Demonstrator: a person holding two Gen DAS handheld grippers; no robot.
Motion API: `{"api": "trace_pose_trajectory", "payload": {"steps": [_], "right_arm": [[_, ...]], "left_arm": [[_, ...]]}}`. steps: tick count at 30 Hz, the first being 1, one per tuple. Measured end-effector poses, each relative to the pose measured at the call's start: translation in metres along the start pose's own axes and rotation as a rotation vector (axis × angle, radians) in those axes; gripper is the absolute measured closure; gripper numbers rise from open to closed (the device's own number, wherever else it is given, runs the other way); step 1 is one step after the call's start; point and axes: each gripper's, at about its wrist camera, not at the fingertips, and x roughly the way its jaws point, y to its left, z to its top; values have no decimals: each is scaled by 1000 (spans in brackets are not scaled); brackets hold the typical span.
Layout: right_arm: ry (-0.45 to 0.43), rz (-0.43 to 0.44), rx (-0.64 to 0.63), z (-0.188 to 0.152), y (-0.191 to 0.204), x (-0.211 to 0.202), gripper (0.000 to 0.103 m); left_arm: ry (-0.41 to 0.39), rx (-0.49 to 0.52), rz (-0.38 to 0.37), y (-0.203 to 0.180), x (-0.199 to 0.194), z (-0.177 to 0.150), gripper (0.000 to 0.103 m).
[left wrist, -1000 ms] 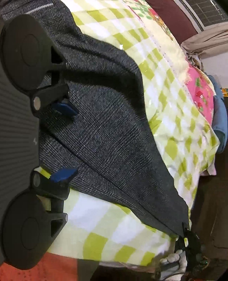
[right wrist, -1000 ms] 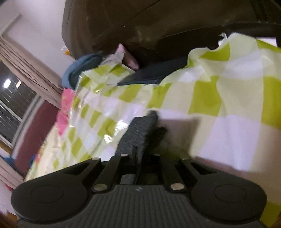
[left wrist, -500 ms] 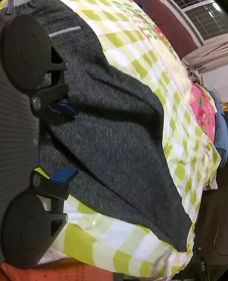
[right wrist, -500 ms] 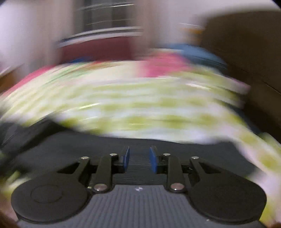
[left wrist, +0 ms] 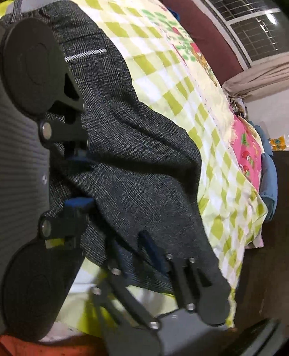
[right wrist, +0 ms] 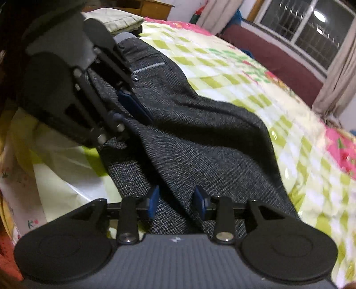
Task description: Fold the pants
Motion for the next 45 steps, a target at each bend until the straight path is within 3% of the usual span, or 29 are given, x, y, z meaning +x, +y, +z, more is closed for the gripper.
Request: {"api": "trace_pose_trajectory", "payload": {"steps": [3, 4, 8, 13, 18, 19, 21, 24, 27, 31, 34, 37, 39, 41, 45], "right_arm": [[13, -43, 44, 1, -6, 5, 77], [24, -35, 102, 1, -15, 7, 95], [1, 10, 255, 7, -37, -14, 99], [-17, 61, 263, 10, -31, -48, 99], [150, 101, 265, -8, -12, 8, 92], [143, 100, 255, -4, -13, 4, 91], [114, 131, 281, 3, -22, -10, 74], [46, 186, 360, 11, -45, -32, 69], [-32, 190, 456, 23, -71, -34, 65], [-111, 135, 571, 43, -122, 2, 59], [-131, 169, 725, 48, -167, 37, 59], [-78, 316, 847, 41, -194, 76, 57], [-27, 453, 902, 33, -197, 93, 57], [19, 552, 874, 30, -186, 97, 57], [31, 600, 780, 32, -165, 79, 53]], "left_arm": [[-12, -8, 1, 1, -3, 3, 68], [-11, -5, -2, 0, -4, 4, 68], [-10, 8, -10, 0, -13, 9, 74], [-18, 41, -36, -6, -44, 5, 74], [99, 18, -64, -15, -12, -22, 72], [100, 5, -65, -13, -11, -22, 72], [83, -15, -58, -7, -21, -19, 66], [37, -48, -37, 9, -45, -18, 61], [-9, -146, 34, 39, -67, -24, 54], [-32, -263, 195, 87, -71, -37, 50], [-57, -324, 281, 118, -65, -45, 50], [-82, -384, 356, 142, -58, -52, 46], [-24, -415, 399, 156, -44, -62, 45], [41, -407, 437, 159, -32, -76, 44], [26, -358, 484, 145, -33, -86, 41]]}}
